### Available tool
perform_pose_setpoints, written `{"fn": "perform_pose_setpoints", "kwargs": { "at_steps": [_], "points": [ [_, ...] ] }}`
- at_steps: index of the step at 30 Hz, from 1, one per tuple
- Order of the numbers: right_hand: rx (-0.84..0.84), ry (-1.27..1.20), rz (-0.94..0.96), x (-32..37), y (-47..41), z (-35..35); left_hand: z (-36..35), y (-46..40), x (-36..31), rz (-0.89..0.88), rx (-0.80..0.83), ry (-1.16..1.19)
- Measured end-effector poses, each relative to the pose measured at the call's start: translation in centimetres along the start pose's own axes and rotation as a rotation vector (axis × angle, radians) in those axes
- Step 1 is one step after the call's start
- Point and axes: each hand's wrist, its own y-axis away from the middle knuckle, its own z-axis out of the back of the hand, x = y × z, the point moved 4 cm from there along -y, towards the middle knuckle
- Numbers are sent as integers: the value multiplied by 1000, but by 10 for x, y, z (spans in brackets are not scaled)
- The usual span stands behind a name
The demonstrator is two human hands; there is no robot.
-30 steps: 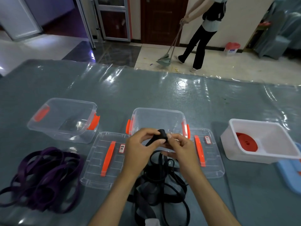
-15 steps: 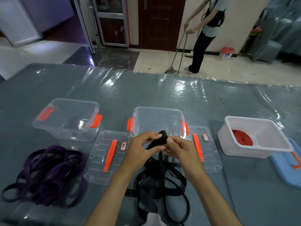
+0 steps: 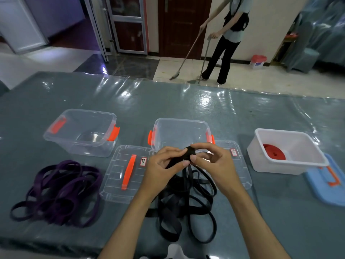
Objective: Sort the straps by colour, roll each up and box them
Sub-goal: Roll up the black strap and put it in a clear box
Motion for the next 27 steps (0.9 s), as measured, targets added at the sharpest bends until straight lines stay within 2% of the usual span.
{"fn": "perform_pose_setpoints", "kwargs": {
  "at_steps": [5, 8, 12, 18, 24, 27],
  "points": [
    [3, -142, 0, -5, 4, -6, 1, -1, -9, 7, 82, -23],
    [-23, -196, -31, -8, 6, -11, 0, -2, -19, -26, 4, 2],
    [-69, -11, 12, -4, 2, -6, 0, -3, -20, -44, -81, 16],
    [-99, -37, -8, 2, -6, -10, -8, -10, -14, -85, -216, -2],
    [-44, -186, -82, 1, -18, -10, -5, -23, -18, -107, -168, -176],
    [-49, -139, -73, -1, -25, -5, -9, -27, -17, -103, -141, -163]
  ]
}}
